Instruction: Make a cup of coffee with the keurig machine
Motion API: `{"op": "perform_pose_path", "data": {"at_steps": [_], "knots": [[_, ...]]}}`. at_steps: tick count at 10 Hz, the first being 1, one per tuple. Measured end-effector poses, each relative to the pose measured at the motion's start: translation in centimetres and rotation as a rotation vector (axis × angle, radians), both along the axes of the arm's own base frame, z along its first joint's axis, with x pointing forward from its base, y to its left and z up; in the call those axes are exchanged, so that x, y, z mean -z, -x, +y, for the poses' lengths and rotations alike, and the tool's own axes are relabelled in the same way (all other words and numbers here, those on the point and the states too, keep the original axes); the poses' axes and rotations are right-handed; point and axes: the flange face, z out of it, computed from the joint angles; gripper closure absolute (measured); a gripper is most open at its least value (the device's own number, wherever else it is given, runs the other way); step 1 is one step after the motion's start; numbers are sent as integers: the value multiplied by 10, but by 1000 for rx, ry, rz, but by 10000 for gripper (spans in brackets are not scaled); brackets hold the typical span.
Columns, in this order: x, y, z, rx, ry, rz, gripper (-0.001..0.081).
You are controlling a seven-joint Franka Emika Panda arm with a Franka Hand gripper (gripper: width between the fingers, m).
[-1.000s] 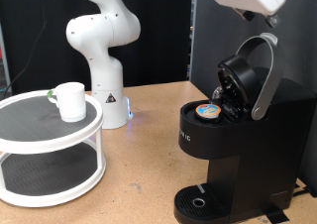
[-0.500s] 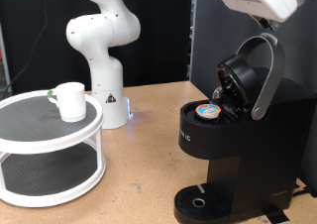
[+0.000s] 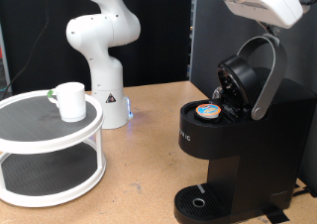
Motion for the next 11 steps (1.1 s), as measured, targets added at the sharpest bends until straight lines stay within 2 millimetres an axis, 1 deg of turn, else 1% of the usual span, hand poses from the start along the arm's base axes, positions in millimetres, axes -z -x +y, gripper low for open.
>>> {"op": "perform_pose_path", "data": {"at_steps": [7, 9, 11], "knots": [[1, 1, 5, -11, 2, 1, 804], [-2, 1, 9, -14, -4, -4, 804], [-10, 1, 12, -16, -14, -17, 804]]}}
